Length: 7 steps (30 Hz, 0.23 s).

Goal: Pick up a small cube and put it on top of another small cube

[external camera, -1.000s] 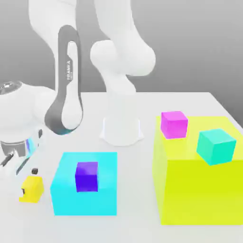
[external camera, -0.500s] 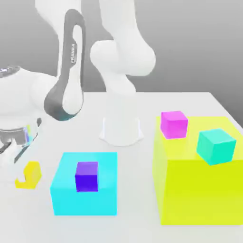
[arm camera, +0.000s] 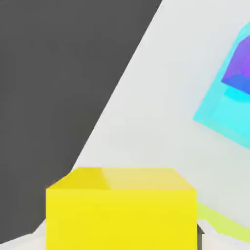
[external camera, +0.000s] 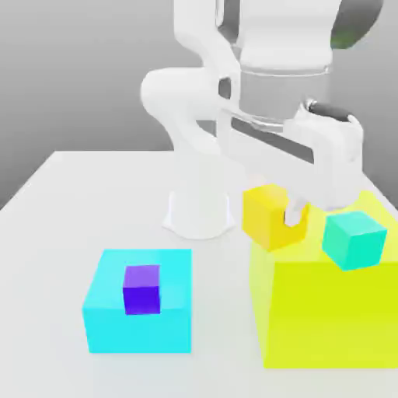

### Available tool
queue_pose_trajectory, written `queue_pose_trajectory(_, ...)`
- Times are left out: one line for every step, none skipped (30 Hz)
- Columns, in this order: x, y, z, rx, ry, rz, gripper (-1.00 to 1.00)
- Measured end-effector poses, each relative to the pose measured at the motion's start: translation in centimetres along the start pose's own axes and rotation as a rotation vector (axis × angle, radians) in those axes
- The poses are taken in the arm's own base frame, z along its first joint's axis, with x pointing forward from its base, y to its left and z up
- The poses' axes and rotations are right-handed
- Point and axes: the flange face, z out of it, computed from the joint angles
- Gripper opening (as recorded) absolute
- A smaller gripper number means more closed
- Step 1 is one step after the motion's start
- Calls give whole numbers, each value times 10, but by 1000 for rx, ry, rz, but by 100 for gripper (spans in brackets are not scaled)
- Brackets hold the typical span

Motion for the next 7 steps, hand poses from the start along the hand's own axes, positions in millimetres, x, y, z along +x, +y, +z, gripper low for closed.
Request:
queue_pose_trajectory(-22,13,1,-3,5,-37,-100)
queue_pose_trajectory(-32,19,9,-4,8,-55,-100)
queue_pose_trajectory(-37,23,21,-5,9,-63,-100)
queue_pose_trajectory(-40,25,34,-6,9,-69,100)
queue_pose_trajectory(-40,25,34,-6,9,-69,100)
queue_pose_trajectory(-40,25,34,-6,9,-69,100)
queue_pose_trajectory(-40,25,34,-6,9,-69,100)
